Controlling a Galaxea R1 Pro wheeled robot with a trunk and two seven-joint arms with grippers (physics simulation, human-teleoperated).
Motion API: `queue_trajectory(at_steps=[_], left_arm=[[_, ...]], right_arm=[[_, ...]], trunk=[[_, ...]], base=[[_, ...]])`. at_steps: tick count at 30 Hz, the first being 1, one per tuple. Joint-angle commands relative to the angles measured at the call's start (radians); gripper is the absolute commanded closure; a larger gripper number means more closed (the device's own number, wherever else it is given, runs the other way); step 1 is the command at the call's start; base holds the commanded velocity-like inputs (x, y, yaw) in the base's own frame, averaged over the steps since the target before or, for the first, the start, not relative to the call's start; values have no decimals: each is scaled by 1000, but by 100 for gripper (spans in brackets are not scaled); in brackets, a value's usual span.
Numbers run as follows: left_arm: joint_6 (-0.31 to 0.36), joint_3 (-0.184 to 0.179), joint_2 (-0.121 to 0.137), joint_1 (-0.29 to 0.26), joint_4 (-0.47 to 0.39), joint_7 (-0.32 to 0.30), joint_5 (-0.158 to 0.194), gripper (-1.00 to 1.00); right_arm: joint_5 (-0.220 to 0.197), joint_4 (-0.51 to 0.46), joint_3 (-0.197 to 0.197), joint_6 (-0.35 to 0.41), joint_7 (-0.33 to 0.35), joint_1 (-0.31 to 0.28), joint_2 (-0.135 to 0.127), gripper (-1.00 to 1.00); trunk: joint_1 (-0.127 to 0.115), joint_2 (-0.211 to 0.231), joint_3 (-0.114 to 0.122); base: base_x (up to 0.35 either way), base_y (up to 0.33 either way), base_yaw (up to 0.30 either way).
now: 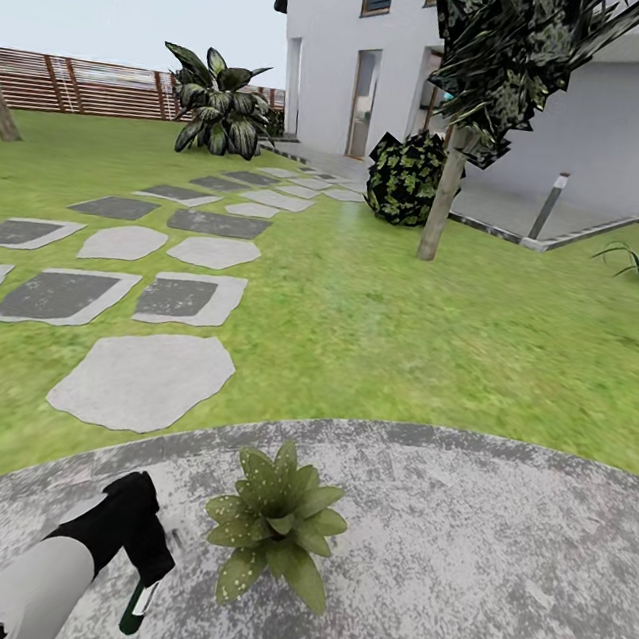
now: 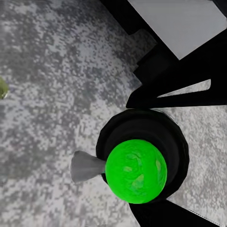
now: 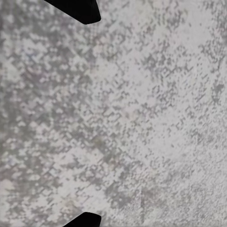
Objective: Pick up the pesticide atomizer in the garden and spray insectifuge to fully cover both potted plants in the garden.
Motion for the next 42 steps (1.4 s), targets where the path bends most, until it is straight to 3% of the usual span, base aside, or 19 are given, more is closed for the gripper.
queue_trajectory(at_steps=[1,11,21,23,25,35,42], left_arm=[[6,3,-1,0,-5,-7,-6,100],[-7,-11,4,4,-6,-9,-13,100],[-3,5,27,5,-5,-6,-3,100],[-2,42,33,4,-13,-6,-1,100],[-1,50,30,3,-42,-6,-1,100],[-3,51,34,3,-46,-6,-1,100],[-3,50,33,3,-46,-6,-1,100]], right_arm=[[11,2,-5,-3,-5,-1,0,-100],[12,2,-5,-3,-6,-1,-1,-100],[11,2,-4,-3,-5,-1,1,-100],[11,-1,-5,-3,-5,-1,0,-100],[11,0,-5,-3,-5,-1,0,-100],[11,0,-4,-3,-5,-1,0,-100],[11,-1,-4,-5,-5,-1,0,-100]], trunk=[[0,0,-1],[0,0,-1],[0,0,-1],[0,0,-1],[0,0,-1],[0,0,2],[0,0,2]], base=[[0,0,0],[0,0,0],[-74,-59,0],[-200,-165,12],[-45,-36,184],[-111,-95,266],[-99,-208,32]])
